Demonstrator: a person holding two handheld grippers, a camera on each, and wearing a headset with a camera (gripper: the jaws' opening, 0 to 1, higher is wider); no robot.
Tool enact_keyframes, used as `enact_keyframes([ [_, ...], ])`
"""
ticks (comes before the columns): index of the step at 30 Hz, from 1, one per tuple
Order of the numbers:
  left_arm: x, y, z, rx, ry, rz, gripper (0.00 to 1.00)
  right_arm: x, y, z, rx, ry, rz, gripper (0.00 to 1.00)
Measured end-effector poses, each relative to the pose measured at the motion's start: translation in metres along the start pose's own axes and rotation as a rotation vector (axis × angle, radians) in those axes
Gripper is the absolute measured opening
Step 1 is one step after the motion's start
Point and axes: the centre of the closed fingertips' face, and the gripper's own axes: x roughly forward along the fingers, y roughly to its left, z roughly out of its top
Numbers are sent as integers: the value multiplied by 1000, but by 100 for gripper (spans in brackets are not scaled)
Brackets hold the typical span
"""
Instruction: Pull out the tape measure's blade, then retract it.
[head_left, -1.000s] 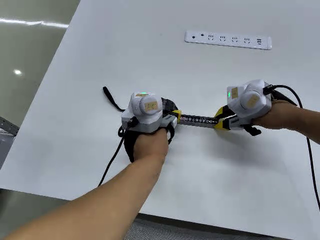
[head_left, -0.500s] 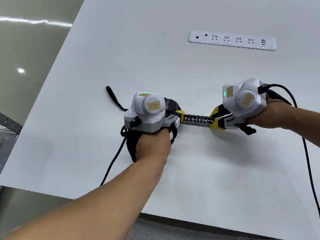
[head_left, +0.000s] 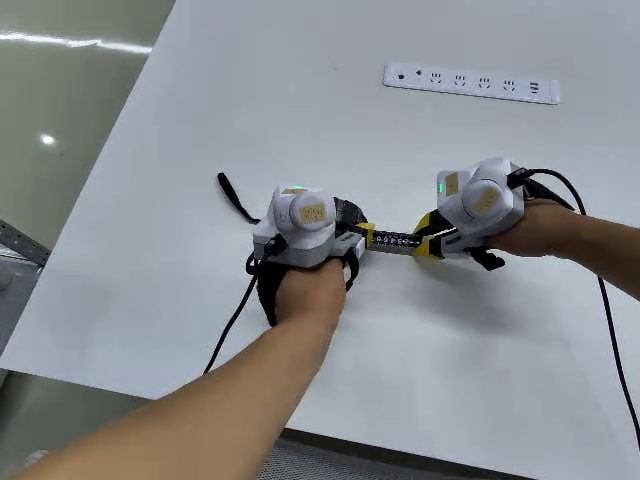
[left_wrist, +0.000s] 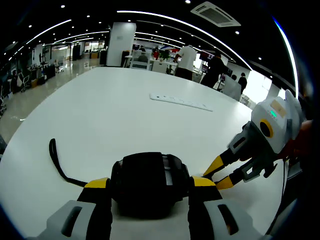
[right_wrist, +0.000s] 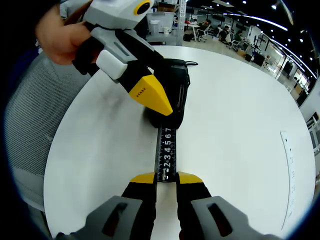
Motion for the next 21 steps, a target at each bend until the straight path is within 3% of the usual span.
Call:
enact_keyframes([
  [9,0,0,0,-1,2,-4,58,9,0,16,-8,-19,11,11],
  [21,0,0,-1,-4,4,-7,58,15,-1,25,-11,-33,16,11],
])
